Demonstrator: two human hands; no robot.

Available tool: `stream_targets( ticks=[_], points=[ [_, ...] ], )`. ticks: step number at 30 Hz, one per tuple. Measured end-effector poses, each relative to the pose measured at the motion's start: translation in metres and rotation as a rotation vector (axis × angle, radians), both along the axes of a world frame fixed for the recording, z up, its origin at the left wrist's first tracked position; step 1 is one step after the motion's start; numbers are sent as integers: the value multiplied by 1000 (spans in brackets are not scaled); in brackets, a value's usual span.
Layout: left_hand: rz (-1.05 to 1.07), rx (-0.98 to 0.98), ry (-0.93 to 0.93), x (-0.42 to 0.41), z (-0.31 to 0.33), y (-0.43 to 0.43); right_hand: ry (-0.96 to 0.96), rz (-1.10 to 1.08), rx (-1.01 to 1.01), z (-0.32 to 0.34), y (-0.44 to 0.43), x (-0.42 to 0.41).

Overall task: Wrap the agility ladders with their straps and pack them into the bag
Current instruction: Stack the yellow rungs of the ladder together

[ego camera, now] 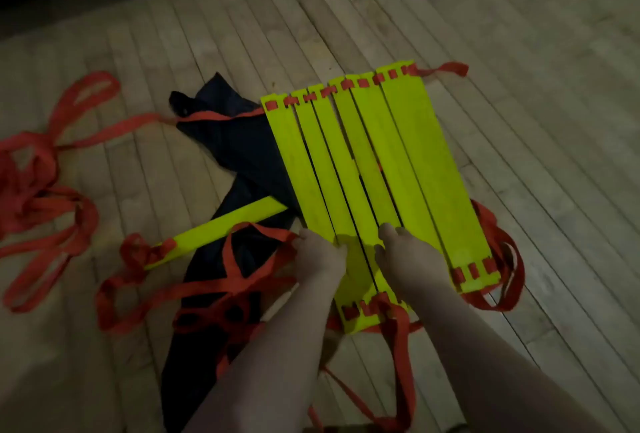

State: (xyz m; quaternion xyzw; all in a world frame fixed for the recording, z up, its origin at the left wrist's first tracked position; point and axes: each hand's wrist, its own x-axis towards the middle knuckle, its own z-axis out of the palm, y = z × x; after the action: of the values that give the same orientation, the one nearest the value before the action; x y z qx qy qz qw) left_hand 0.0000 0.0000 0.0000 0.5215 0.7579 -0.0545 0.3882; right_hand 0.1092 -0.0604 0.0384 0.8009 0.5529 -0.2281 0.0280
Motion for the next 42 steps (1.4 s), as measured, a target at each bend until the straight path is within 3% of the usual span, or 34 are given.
stream_targets(
  ticks=[4, 8, 17, 20, 23, 27, 29, 36, 42],
  points=[
    [-129, 49, 107, -6, -15, -5, 130, 53, -53, -12, -2, -20],
    [-37, 58, -21, -17, -19, -5, 271, 28, -183, -25, -12, -39],
    [185, -5, -197, -26, -22, -11, 734, -382, -210, -29, 0, -51],
    [183, -57, -246, -34, -20, -10, 840, -323, -199, -23, 0, -55],
    [198, -91, -245, -41, -20, -9, 803, -306, -145, -20, 1, -62],
    [295, -81, -282, -39, -23, -12, 556, -324, -119, -31, 2, -63],
    [353, -76, -318, -38, -23, -13, 519, -348, -157, -34, 1, -63],
    [311, -52, -320, -38, -20, -16, 735, -565, -189, -41, 3, -66],
    [205, -70, -248, -25, -21, -16, 833, -514, -254, -42, -3, -56]
  ],
)
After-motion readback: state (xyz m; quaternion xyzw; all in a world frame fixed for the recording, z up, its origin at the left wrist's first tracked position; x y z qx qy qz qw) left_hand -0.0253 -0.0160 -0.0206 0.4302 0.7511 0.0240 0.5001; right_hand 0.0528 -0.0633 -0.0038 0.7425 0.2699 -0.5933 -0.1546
